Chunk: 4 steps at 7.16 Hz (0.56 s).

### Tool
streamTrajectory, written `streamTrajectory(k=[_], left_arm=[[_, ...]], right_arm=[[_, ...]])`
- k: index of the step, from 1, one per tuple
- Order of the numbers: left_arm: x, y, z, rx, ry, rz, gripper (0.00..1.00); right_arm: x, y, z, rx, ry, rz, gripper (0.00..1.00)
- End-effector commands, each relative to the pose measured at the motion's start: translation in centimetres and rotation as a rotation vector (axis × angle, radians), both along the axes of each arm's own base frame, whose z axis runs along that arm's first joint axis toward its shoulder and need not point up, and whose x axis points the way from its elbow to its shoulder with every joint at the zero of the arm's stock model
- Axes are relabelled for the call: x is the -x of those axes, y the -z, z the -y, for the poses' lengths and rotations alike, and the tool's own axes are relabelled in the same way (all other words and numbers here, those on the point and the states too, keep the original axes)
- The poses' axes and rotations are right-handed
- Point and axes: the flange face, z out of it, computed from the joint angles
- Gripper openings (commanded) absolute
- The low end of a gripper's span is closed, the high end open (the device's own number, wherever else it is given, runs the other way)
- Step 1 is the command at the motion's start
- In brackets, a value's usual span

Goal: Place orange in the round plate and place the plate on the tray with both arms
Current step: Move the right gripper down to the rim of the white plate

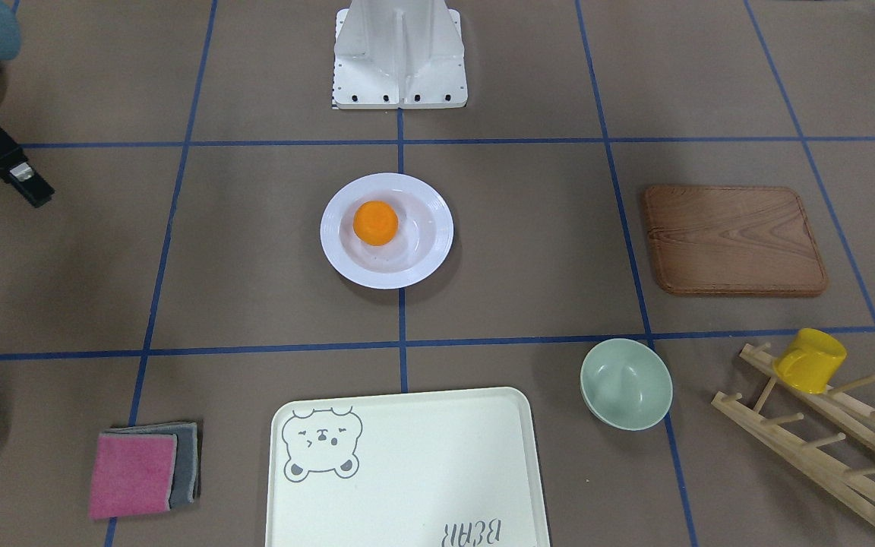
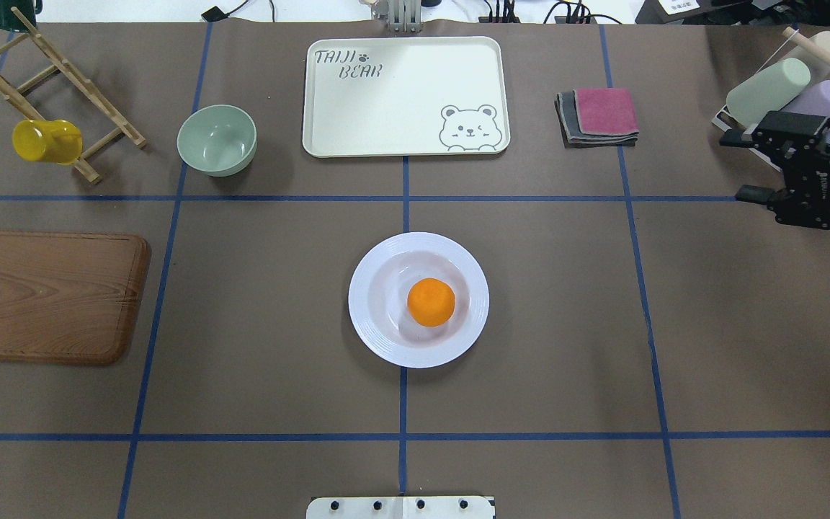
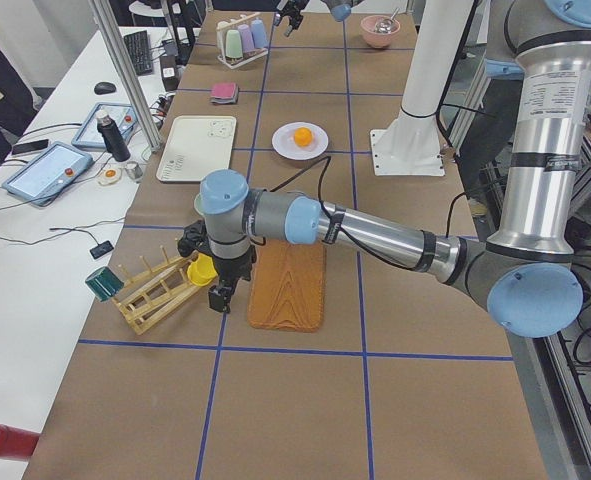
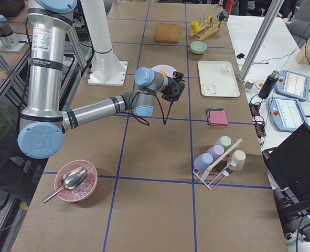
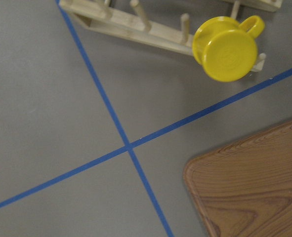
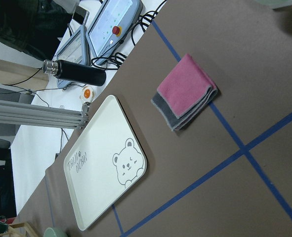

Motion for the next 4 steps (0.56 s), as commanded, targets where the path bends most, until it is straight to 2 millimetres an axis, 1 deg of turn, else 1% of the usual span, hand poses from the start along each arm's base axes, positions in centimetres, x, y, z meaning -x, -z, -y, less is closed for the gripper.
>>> streamTrajectory(k=[1, 2, 3, 4], left_arm=[[2.0, -2.1, -3.4, 0.040, 0.039, -0.042, 0.99], [2.0, -2.8, -4.0, 0.052, 0.038, -0.042, 0.99], [1.9, -2.8, -4.2, 0.053, 0.038, -0.044, 0.99], [2.0, -3.0, -4.8, 0.056, 0.039, -0.042, 0.99]], right_arm=[[10.5, 0.7, -5.3, 0.025, -0.115, 0.035, 0.98], [14.8, 0.6, -9.1, 0.013, -0.150, 0.030, 0.96], [17.7, -0.7, -11.6, 0.042, -0.158, 0.029, 0.94], [21.1, -1.8, -12.5, 0.045, -0.151, 0.017, 0.93]])
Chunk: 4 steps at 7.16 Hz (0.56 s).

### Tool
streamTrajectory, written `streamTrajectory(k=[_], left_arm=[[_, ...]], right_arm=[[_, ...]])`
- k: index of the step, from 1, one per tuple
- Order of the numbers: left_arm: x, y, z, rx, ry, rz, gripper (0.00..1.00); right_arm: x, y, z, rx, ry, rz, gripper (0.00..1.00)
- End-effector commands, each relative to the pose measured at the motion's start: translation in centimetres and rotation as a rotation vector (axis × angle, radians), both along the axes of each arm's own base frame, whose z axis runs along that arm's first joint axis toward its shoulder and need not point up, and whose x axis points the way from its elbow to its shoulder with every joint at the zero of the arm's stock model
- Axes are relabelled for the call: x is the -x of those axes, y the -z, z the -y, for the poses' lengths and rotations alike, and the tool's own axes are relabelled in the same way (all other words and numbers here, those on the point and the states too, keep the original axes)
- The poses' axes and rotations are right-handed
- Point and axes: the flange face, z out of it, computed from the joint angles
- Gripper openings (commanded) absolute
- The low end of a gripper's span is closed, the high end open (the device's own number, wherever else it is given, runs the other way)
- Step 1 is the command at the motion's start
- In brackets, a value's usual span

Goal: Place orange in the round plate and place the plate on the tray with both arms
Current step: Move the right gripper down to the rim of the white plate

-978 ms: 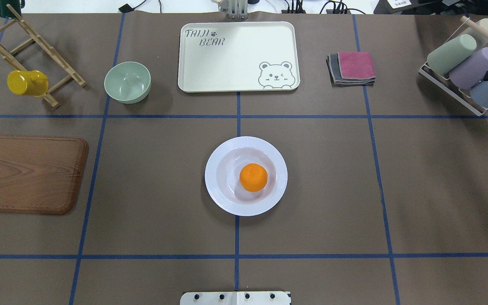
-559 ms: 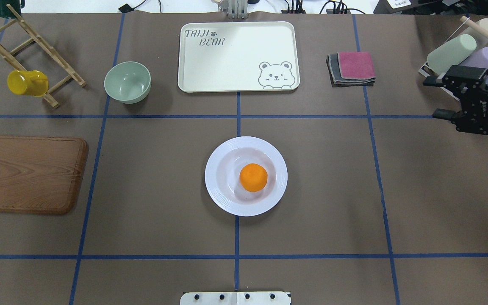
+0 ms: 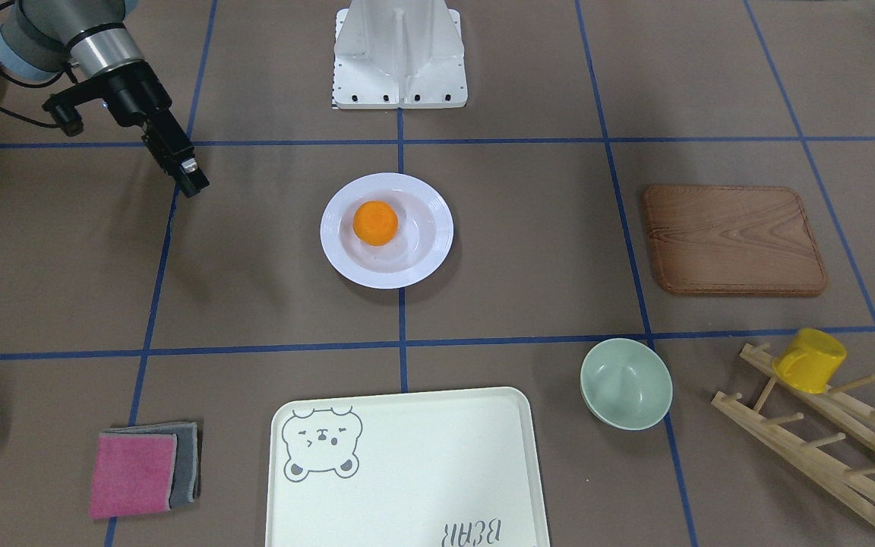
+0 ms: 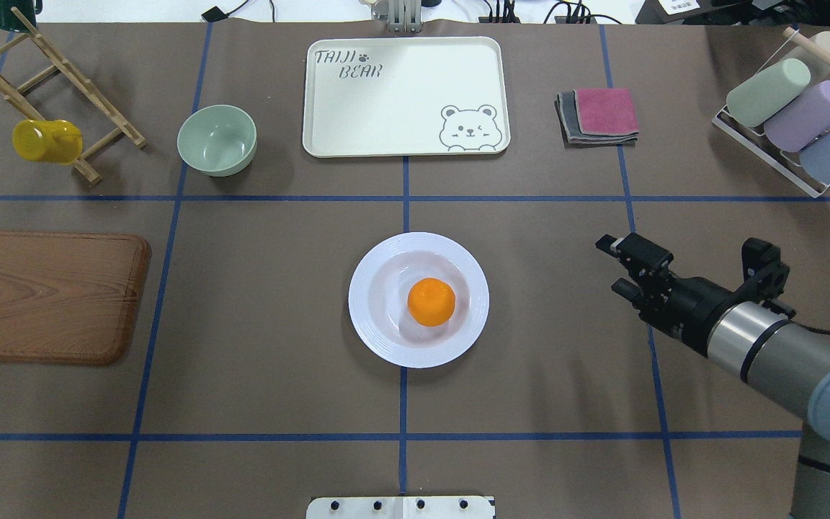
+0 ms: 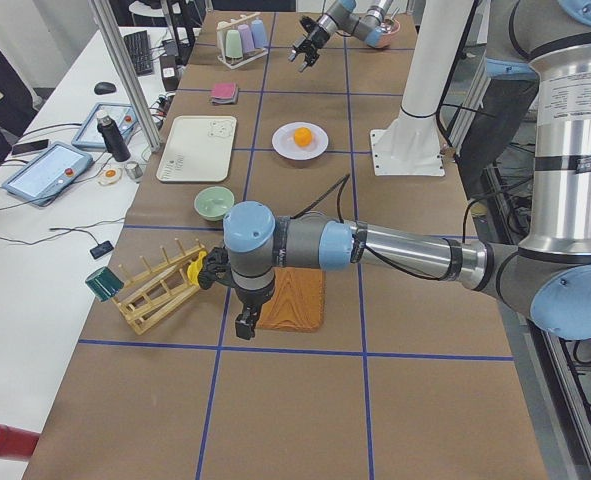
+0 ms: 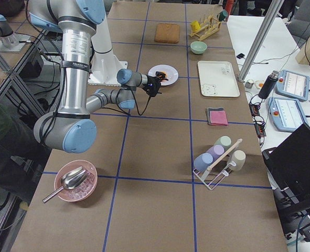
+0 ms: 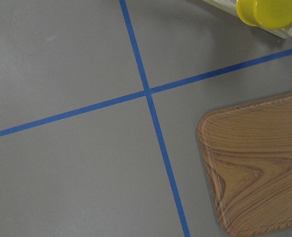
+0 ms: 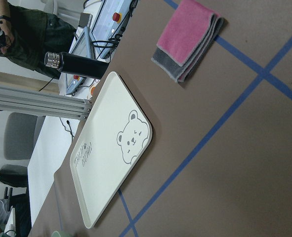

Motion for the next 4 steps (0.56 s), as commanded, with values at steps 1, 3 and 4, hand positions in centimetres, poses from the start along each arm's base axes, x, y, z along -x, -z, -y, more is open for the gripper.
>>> streamTrajectory(k=[1, 3, 4], left_arm=[[0.1, -0.3, -0.8, 0.006, 0.001, 0.000, 0.99], [0.1, -0.4, -0.8, 0.007, 0.001, 0.000, 0.99], [0.1, -0.5, -0.9, 0.009, 0.001, 0.000, 0.99]], right_arm=[[7.0, -0.4, -2.2, 0.005, 0.017, 0.008, 0.89], [8.6, -0.4, -3.1, 0.035, 0.085, 0.030, 0.88], [11.4, 0.0, -2.9, 0.041, 0.091, 0.036, 0.88]])
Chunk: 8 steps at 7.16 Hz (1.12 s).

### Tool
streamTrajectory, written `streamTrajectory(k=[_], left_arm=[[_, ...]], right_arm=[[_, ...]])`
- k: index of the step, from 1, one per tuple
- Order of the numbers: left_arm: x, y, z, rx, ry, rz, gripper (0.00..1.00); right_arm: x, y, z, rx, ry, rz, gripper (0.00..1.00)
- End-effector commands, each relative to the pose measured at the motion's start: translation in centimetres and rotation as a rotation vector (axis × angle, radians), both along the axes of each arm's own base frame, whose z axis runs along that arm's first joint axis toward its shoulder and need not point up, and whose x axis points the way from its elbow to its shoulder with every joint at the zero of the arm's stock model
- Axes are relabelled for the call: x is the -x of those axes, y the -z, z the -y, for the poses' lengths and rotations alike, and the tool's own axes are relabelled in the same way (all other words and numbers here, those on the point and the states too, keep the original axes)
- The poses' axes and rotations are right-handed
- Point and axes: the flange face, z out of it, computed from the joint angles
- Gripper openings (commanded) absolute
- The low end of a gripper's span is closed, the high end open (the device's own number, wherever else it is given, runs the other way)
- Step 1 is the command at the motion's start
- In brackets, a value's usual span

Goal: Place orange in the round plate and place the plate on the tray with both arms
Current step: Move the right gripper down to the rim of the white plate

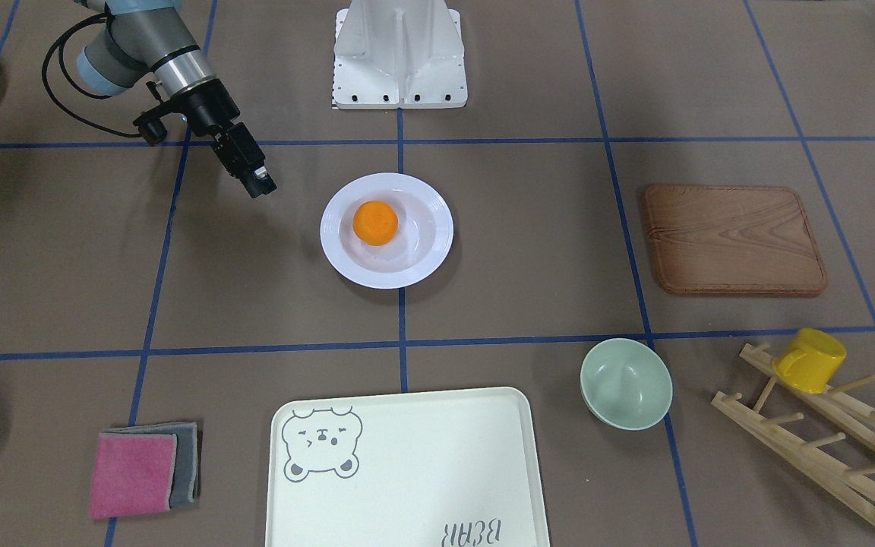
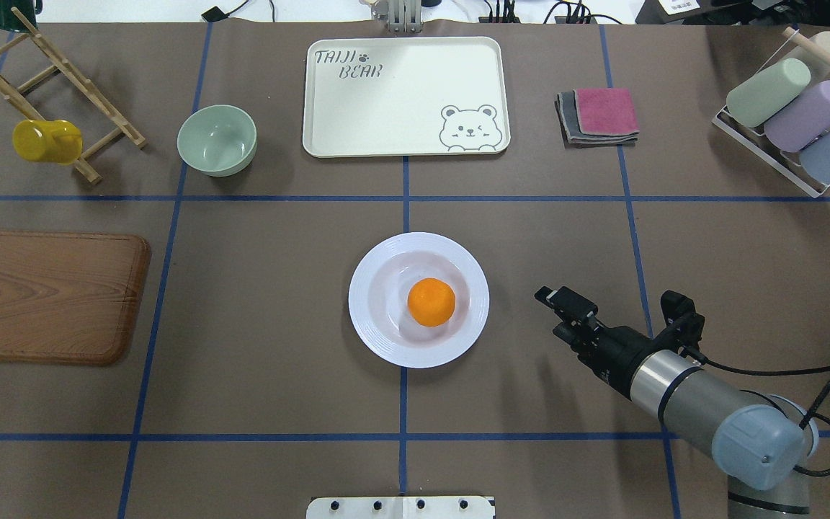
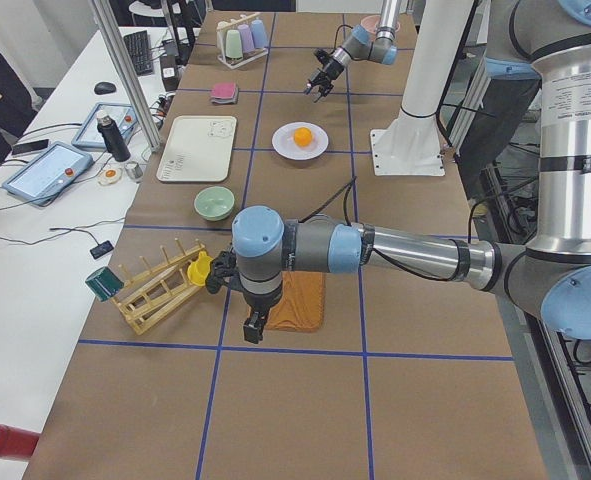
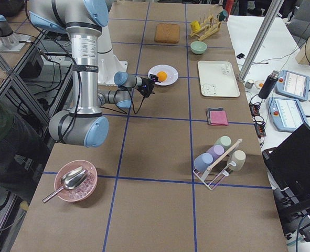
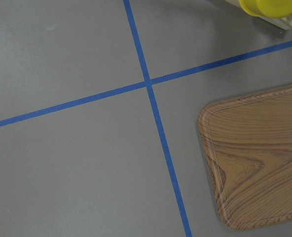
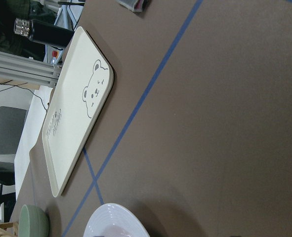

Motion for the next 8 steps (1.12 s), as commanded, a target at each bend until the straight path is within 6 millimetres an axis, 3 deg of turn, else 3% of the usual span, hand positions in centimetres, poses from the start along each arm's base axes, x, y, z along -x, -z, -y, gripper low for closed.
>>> streamTrajectory(k=[1, 2, 4, 5, 8], left_arm=[[0.0, -0.5, -0.5, 0.010, -0.001, 0.000, 0.99], [0.0, -0.6, -0.6, 0.014, 0.000, 0.000, 0.99], [0.0, -0.6, -0.6, 0.017, 0.003, -0.002, 0.99], [-0.1, -0.6, -0.6, 0.017, 0.002, -0.002, 0.99], [-0.1, -0.6, -0.6, 0.017, 0.002, -0.002, 0.99]], right_arm=[[5.8, 1.0, 0.6, 0.012, 0.016, 0.016, 0.79], [6.8, 1.3, 0.7, 0.011, 0.016, 0.019, 0.73], [7.2, 1.2, 0.4, 0.015, 0.023, 0.001, 0.72], [7.8, 2.5, 0.6, 0.013, 0.022, 0.020, 0.65], [8.7, 3.2, -0.2, 0.018, 0.031, 0.029, 0.57]])
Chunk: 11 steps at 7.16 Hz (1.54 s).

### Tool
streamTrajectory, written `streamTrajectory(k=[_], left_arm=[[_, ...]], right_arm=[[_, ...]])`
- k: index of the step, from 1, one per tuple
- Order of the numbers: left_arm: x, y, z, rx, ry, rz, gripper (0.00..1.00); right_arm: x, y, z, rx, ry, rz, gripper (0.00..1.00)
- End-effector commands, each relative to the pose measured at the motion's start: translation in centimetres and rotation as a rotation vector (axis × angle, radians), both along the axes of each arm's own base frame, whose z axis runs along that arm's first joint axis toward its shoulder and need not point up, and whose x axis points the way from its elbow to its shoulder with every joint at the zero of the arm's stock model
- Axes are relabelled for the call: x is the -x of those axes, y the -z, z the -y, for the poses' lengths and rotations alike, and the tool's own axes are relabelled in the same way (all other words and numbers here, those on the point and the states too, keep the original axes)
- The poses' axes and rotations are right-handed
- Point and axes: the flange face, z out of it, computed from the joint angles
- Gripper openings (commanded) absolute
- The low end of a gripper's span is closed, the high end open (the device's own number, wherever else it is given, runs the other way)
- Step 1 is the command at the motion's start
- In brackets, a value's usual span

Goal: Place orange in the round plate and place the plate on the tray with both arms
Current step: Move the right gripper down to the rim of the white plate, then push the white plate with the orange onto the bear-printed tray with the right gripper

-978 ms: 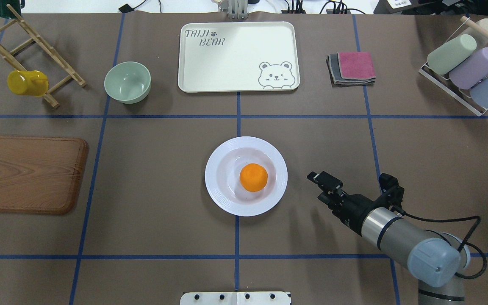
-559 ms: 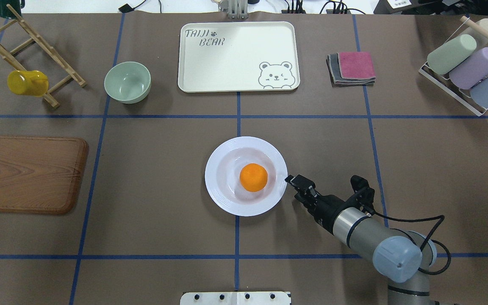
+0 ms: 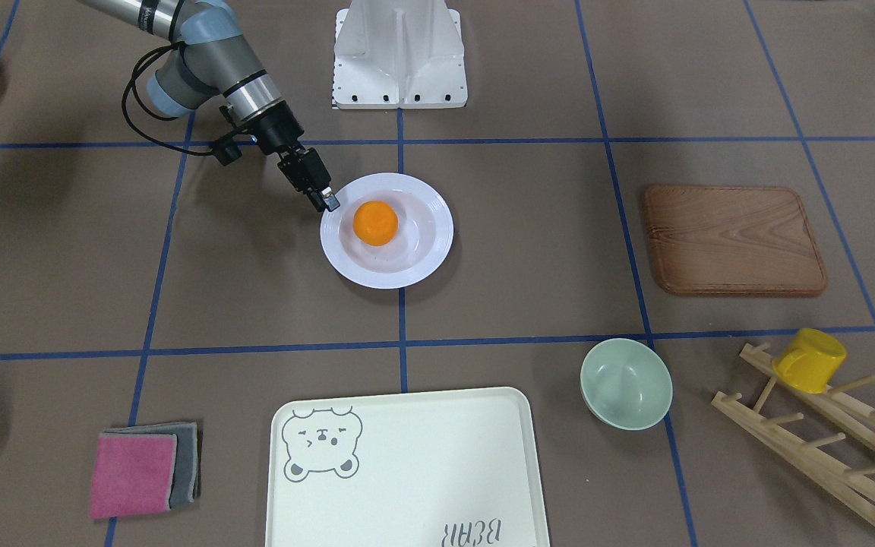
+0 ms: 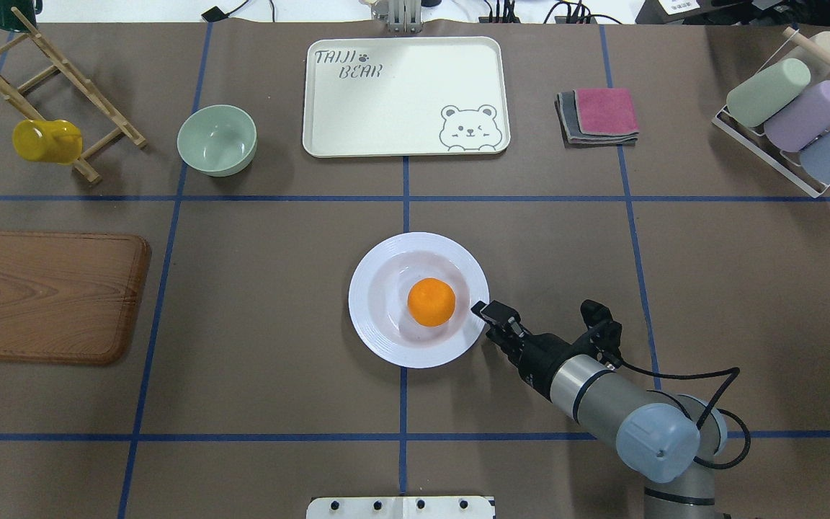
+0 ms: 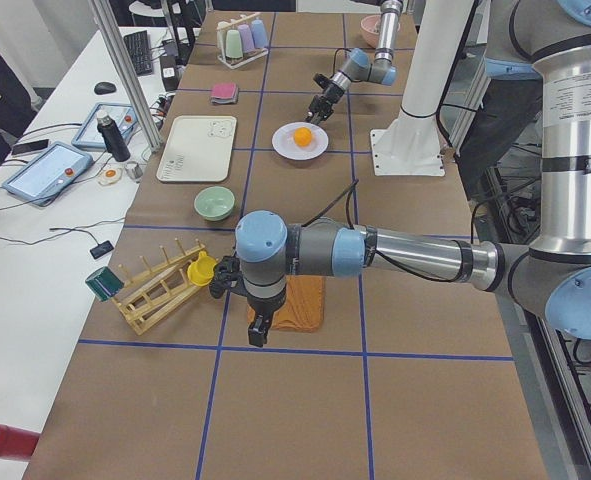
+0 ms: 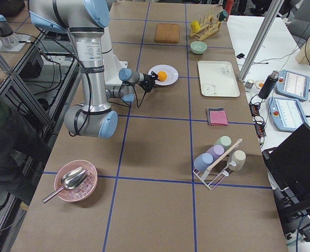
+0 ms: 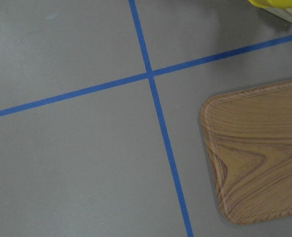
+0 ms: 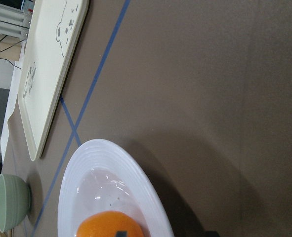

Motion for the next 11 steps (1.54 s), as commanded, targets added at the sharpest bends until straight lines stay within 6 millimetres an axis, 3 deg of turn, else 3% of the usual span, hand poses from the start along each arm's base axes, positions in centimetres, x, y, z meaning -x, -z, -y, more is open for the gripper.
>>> streamTrajectory(k=[1, 2, 4, 5, 6, 8, 10, 11], left_arm=[[0.0, -0.1, 0.0, 0.002, 0.001, -0.001, 0.99], [0.0, -0.1, -0.1, 0.003, 0.001, -0.001, 0.99], [0.0, -0.1, -0.1, 0.003, 0.001, -0.001, 0.99], [0.0, -0.1, -0.1, 0.003, 0.001, -0.001, 0.99], [0.0, -0.1, -0.1, 0.002, 0.000, -0.001, 0.99], [0.0, -0.1, -0.1, 0.001, 0.000, -0.001, 0.99], [0.0, -0.1, -0.1, 0.002, 0.001, -0.001, 0.99], [0.0, -0.3, -0.2, 0.007, 0.002, -0.001, 0.99]], right_arm=[[1.0, 1.0, -0.4, 0.037, -0.005, 0.028, 0.49], [2.0, 2.3, -0.6, 0.041, -0.015, 0.023, 0.46], [2.8, 2.2, -1.4, 0.039, -0.025, 0.011, 0.41], [2.9, 2.1, -1.4, 0.069, -0.032, 0.034, 0.17], [3.0, 2.1, -1.7, 0.074, -0.047, 0.041, 0.00], [2.4, 3.3, -1.0, 0.067, -0.075, 0.072, 0.00], [0.6, 6.6, 2.2, 0.054, -0.146, 0.166, 0.00], [-0.6, 6.8, 3.7, 0.057, -0.190, 0.209, 0.00]])
